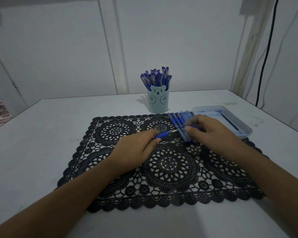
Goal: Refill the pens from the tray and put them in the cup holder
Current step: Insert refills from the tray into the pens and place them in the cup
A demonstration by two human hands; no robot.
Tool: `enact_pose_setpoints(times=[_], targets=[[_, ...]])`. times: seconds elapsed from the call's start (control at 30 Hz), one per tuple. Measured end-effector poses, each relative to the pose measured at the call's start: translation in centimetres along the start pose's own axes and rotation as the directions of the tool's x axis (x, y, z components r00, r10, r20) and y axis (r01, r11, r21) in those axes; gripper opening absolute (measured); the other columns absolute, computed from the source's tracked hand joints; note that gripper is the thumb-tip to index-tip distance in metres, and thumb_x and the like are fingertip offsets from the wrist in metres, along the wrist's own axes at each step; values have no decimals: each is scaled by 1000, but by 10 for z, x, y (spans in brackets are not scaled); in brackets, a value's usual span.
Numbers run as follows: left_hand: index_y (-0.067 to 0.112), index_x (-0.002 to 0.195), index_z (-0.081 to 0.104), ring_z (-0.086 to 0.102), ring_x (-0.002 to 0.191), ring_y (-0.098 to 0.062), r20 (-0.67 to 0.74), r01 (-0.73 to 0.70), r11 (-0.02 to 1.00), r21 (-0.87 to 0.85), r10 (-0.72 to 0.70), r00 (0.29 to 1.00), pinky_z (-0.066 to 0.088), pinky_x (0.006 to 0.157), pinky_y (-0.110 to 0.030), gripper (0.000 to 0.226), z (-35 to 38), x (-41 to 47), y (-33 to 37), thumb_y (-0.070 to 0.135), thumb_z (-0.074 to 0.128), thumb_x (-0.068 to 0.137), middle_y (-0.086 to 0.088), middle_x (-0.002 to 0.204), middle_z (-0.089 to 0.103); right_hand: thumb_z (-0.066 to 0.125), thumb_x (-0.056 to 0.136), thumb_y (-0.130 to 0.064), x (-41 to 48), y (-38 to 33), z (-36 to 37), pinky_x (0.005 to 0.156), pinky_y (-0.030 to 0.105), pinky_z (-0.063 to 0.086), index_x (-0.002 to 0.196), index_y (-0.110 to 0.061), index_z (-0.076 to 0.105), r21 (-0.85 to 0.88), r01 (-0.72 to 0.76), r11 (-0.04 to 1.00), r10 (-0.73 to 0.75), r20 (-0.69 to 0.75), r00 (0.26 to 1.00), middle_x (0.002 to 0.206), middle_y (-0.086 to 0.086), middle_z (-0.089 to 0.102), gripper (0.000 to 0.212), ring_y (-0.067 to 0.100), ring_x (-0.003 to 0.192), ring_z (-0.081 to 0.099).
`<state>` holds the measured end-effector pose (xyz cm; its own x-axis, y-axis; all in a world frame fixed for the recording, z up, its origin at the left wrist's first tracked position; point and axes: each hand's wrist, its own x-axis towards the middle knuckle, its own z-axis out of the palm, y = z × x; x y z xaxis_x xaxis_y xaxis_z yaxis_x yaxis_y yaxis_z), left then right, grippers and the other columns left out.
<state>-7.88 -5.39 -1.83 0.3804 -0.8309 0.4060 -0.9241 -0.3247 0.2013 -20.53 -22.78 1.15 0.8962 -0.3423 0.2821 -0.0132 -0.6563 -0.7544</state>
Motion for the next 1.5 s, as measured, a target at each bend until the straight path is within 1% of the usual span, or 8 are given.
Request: enact_pose_setpoints(times=[0.13, 0.37, 0.67, 0.97, 1.17, 1.3, 1.4, 1.5], targets=[[25, 117, 50, 47, 71, -3, -8, -19, 1000, -7, 19, 1000, 32, 59, -12, 29, 1, 1, -1, 37, 35, 97, 17, 83, 48, 54, 90, -16, 0, -2, 1, 56, 6, 42, 82, -24, 59, 181, 5, 983, -2, -18, 1000, 61, -11, 62, 12, -5, 53, 55], [27, 110, 57, 46, 66, 0, -54, -117, 992, -49, 115, 992, 30, 52, -7, 39, 2, -2, -3, 48, 30, 91, 22, 75, 48, 56, 89, -15, -2, -2, 12, 63, 8, 44, 92, -25, 64, 186, 39, 982, -62, 123, 990, 67, -8, 66, 12, -2, 61, 59], [22, 101, 65, 50, 55, -6, -32, -91, 950, -298, 86, 996, 31, 48, -15, 43, 4, 1, -9, 50, 36, 87, 7, 60, 56, 60, 86, -13, -7, -5, 20, 70, 9, 46, 94, -31, 65, 88, 223, 971, -229, 64, 971, 79, -7, 68, 20, 0, 72, 63], [13, 114, 60, 53, 80, -15, -224, -262, 960, 95, 277, 934, 37, 74, -27, 36, 4, 10, 3, 32, 40, 91, 1, 89, 63, 56, 87, -34, -4, -7, 23, 65, 25, 47, 89, -35, 39, -22, 214, 977, -214, -33, 976, 80, -2, 67, 17, 14, 68, 61], [19, 109, 57, 60, 66, -10, -261, 38, 998, -54, -50, 964, 51, 72, -30, 21, -31, 37, 9, 30, 51, 92, 1, 98, 69, 40, 93, -35, 2, 7, 20, 77, 17, 40, 123, -26, 41, -131, 197, 972, -210, -96, 973, 105, -7, 58, 31, 3, 92, 53], [18, 101, 55, 60, 83, -4, -390, 105, 883, -457, -305, 869, 52, 83, -28, 12, -79, 99, 7, 22, 57, 90, 5, 97, 62, 31, 95, -46, 7, 33, 29, 105, 23, 24, 139, -18, 35, -575, 216, 789, -171, 132, 976, 140, 2, 38, 53, 14, 128, 33], [13, 100, 59, 62, 85, -12, -491, 81, 818, -569, -417, 765, 50, 86, -32, 13, -110, 162, -4, 17, 58, 88, 3, 92, 62, 8, 82, -59, 9, 38, 33, 110, 28, 22, 138, -20, 39, -593, 206, 778, -132, 166, 977, 142, 2, 35, 75, 16, 131, 31], [12, 106, 57, 62, 78, -12, -520, 93, 818, -568, -444, 730, 51, 78, -25, 18, -111, 203, -16, 14, 57, 88, 4, 81, 63, 14, 89, -56, 9, 38, 31, 111, 28, 20, 138, -21, 39, -605, 205, 770, -125, 172, 977, 145, 2, 32, 64, 17, 133, 28]])
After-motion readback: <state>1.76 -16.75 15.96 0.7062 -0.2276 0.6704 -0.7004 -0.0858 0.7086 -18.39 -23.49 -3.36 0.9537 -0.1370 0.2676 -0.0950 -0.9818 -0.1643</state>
